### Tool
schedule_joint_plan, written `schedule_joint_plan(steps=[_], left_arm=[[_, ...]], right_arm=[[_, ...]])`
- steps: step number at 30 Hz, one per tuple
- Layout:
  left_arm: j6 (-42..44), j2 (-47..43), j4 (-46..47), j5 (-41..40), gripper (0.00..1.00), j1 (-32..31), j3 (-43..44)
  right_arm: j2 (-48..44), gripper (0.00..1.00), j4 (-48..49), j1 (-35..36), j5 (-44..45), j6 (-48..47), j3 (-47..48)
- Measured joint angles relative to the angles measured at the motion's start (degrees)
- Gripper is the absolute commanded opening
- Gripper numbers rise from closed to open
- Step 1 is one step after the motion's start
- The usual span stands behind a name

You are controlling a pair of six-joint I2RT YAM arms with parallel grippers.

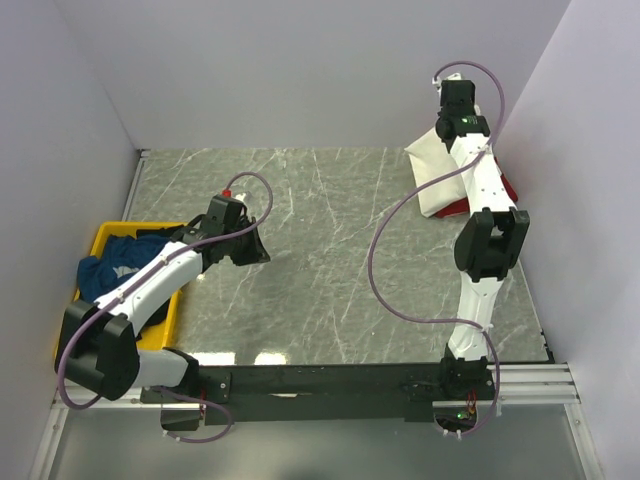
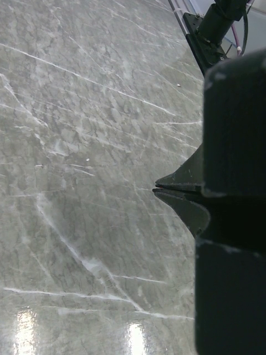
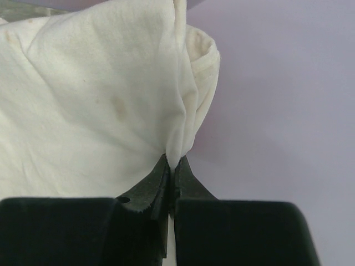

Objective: Fold and stack the t-shirts
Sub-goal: Neatly place the folded tshirt to the corner

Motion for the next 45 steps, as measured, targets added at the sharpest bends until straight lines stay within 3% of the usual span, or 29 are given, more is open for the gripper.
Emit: schedule_joint_plan(steps=[4,7,8,9,10,11,12,24,32,38,45], left_arm=[[0.0,0.5,0.0,0.0,0.01,0.0,0.0],[0.0,0.8,0.0,0.1,0.01,0.0,0.0],[0.0,0.9,0.0,0.1,0.01,0.0,0.0],[0.0,1.0,0.0,0.2,0.01,0.0,0.0],[0.0,1.1,0.0,0.2,0.01,0.0,0.0],[0.0,1.1,0.0,0.4,0.01,0.0,0.0],[0.0,1.2,0.0,0.5,0.01,0.0,0.0],[-0.1,1.2,0.4,0.6,0.01,0.0,0.0],[-0.5,1.2,0.5,0.6,0.01,0.0,0.0],[-1.6,1.1,0.5,-0.1,0.01,0.0,0.0],[-3.1,-2.1,0.5,-3.3,0.01,0.0,0.0]], right_arm=[[0.1,0.00,1.0,-0.7,1.4,0.0,0.0],[0.5,0.19,2.1,-1.0,2.6,0.1,-0.1],[0.6,0.33,2.6,-1.0,2.9,0.2,-0.3],[0.7,0.38,3.2,-1.1,3.6,0.2,-0.7],[0.9,0.62,3.7,-1.1,4.3,0.2,-0.8],[1.1,0.76,4.3,-1.2,4.9,0.4,-0.8],[1.4,0.79,5.1,-1.2,5.5,0.3,-0.8],[4.9,0.84,5.3,-1.6,6.0,4.3,0.7],[2.4,0.86,4.2,-0.4,2.7,15.7,-1.5],[-8.2,0.87,4.2,2.2,-4.9,29.2,-12.5],[-28.7,0.89,12.1,9.0,-14.7,42.8,-37.9]])
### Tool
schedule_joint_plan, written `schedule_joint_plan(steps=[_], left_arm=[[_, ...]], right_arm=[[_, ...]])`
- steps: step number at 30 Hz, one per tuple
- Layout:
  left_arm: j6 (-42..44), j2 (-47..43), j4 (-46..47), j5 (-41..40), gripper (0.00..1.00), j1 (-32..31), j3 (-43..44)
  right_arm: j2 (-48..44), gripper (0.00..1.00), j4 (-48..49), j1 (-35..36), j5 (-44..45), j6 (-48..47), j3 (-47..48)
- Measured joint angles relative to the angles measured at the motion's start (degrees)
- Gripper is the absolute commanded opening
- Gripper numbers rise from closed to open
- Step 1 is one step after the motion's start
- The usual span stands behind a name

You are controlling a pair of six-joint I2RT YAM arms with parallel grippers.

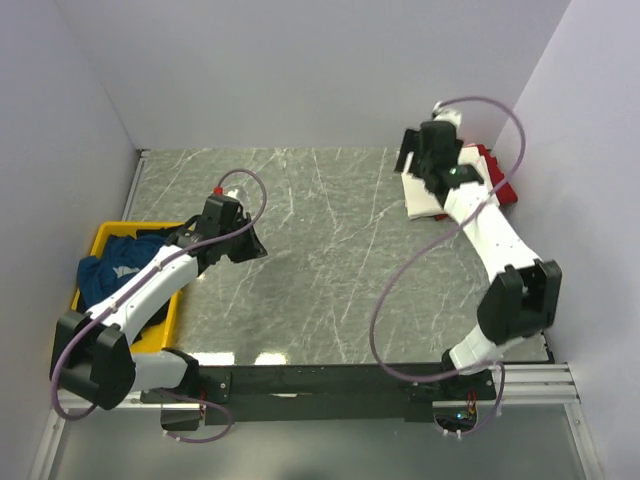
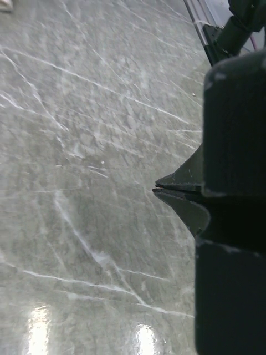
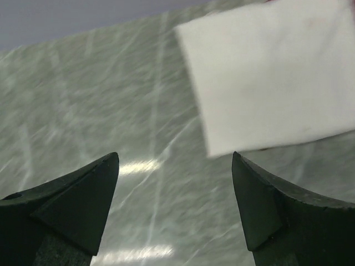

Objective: Fold and stack the t-shirts
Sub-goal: Neatly place the folded tshirt to the corner, then reset both grippers

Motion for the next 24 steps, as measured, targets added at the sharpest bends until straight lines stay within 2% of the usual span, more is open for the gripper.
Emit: schedule_joint_plan(steps=[7,13,19,24], left_arm=[[-1.8,-4.1,1.9,-2.6,0.01,0.0,-2.3],[-3.5,-8.6,2.7,-4.9,0.01,0.0,-7.0],[-5.1,-11.6,4.0,-6.1,0.01,0.0,-9.2],[-6.1,-11.9,5.0,-6.3,0.01,0.0,-9.7]], right_arm=[[-11.9,0.89,9.5,14.1,-8.6,9.2,-21.7],[-20.7,0.90,14.4,18.6,-15.6,16.2,-37.3],[-26.4,0.91,14.7,18.8,-17.2,17.9,-40.2],[-27.6,0.91,14.3,18.8,-16.9,16.8,-40.1]])
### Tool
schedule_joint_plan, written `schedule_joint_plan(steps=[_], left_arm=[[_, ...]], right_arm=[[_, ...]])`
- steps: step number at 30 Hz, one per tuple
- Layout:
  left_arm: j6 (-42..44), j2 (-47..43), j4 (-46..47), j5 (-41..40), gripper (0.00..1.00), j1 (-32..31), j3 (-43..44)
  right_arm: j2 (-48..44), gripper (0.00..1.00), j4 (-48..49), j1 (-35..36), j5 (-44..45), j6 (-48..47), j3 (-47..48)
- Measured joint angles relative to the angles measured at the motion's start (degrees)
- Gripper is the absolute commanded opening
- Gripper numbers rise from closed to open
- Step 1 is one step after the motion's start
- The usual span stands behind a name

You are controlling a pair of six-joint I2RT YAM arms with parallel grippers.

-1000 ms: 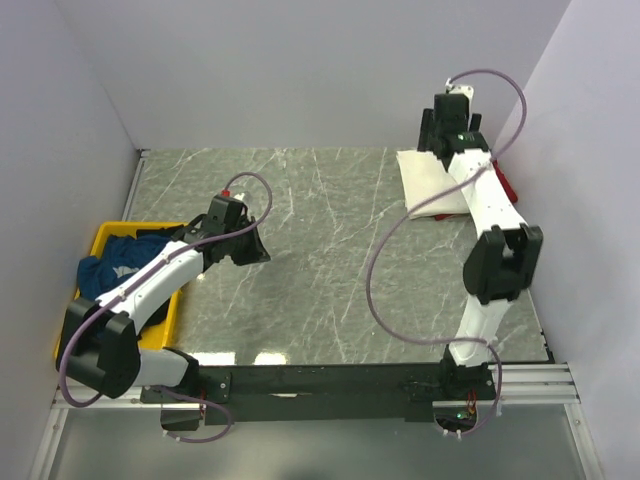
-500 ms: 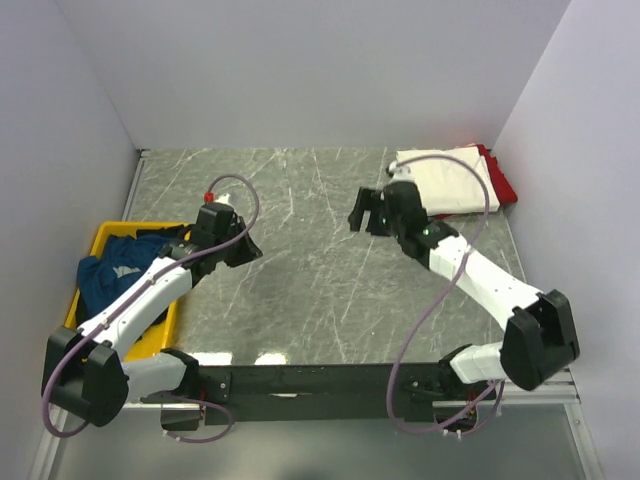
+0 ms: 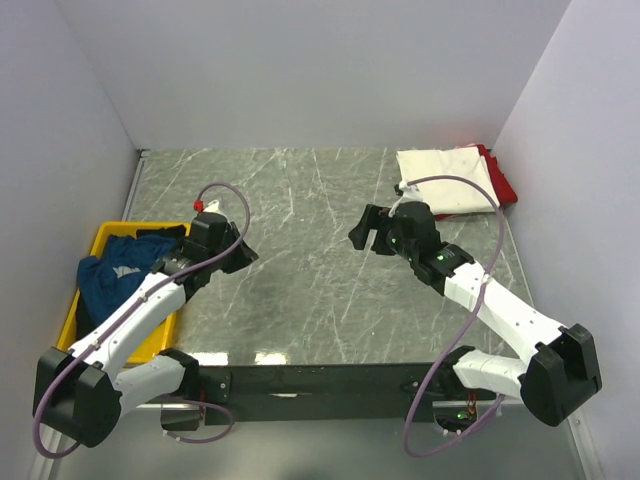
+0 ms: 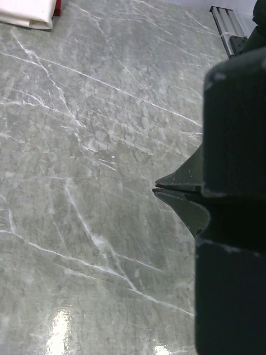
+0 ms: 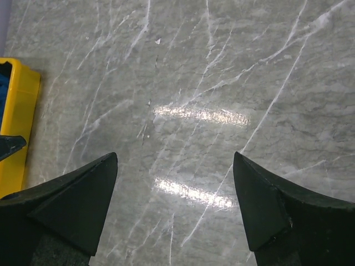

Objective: Fold and stack the t-shirts
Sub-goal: Reset both grippers

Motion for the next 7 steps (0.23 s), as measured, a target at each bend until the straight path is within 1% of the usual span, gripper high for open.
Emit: schedule_joint_plan(steps=[7], left_arm=[[-0.2,0.0,0.4,-0.1,0.01,0.0,0.0]], right_arm=[[0.0,0.91,-0.3,0.0,0.7,-0.3,0.0]])
